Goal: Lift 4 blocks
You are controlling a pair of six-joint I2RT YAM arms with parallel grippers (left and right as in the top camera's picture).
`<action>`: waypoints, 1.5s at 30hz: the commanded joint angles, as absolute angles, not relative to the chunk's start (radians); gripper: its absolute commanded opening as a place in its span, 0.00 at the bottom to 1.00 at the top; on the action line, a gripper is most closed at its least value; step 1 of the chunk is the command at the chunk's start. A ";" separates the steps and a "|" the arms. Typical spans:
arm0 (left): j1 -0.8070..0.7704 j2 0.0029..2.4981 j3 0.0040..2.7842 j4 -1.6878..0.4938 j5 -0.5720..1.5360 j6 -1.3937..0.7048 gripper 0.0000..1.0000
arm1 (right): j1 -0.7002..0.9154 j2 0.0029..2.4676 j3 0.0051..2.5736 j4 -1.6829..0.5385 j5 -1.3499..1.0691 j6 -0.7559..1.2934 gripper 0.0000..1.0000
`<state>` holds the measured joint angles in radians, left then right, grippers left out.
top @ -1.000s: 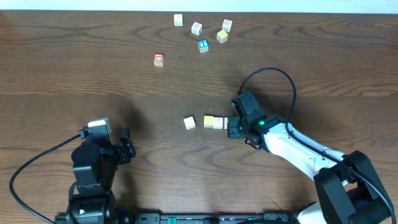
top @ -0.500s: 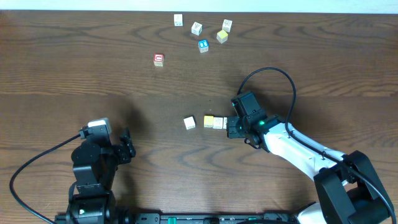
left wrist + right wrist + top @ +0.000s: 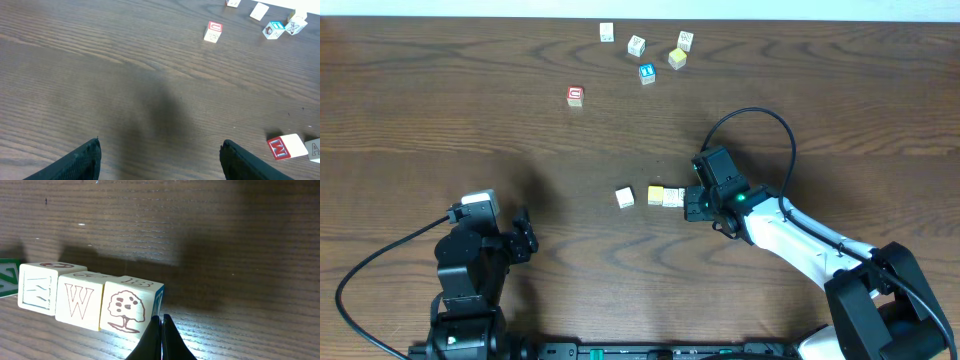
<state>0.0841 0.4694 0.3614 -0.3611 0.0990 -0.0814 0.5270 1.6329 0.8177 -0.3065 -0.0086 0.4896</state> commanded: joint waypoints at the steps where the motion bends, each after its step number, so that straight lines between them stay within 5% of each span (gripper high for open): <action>1: 0.089 0.469 0.377 -0.363 0.104 -0.084 0.77 | 0.532 1.623 0.813 -0.303 -0.014 0.472 0.01; 20: 0.089 0.469 0.377 -0.363 0.104 -0.084 0.76 | 0.522 1.623 0.817 -0.304 0.070 0.433 0.01; 33: 0.089 0.469 0.377 -0.363 0.104 -0.084 0.77 | 0.522 1.576 0.963 -0.601 0.078 0.433 0.01; 45: 0.089 0.469 0.377 -0.363 0.104 -0.084 0.77 | 0.521 1.648 1.082 -0.449 -0.017 0.385 0.01</action>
